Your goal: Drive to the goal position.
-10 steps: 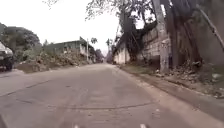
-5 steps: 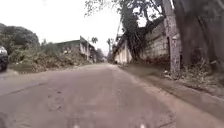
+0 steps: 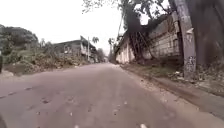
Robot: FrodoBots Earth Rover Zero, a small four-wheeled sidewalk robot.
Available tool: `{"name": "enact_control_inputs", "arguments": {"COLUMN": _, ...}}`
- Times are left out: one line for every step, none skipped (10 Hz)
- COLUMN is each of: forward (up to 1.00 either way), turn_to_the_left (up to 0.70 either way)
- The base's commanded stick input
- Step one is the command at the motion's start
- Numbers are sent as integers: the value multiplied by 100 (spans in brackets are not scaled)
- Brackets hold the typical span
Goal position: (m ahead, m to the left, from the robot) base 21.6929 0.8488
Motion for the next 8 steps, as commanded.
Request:
{"name": "enact_control_inputs", "arguments": {"forward": 100, "turn_to_the_left": 0}}
{"name": "enact_control_inputs", "arguments": {"forward": 100, "turn_to_the_left": 0}}
{"name": "enact_control_inputs", "arguments": {"forward": 100, "turn_to_the_left": 0}}
{"name": "enact_control_inputs", "arguments": {"forward": 100, "turn_to_the_left": 0}}
{"name": "enact_control_inputs", "arguments": {"forward": 100, "turn_to_the_left": 0}}
{"name": "enact_control_inputs", "arguments": {"forward": 100, "turn_to_the_left": 0}}
{"name": "enact_control_inputs", "arguments": {"forward": 100, "turn_to_the_left": 0}}
{"name": "enact_control_inputs", "arguments": {"forward": 100, "turn_to_the_left": 0}}
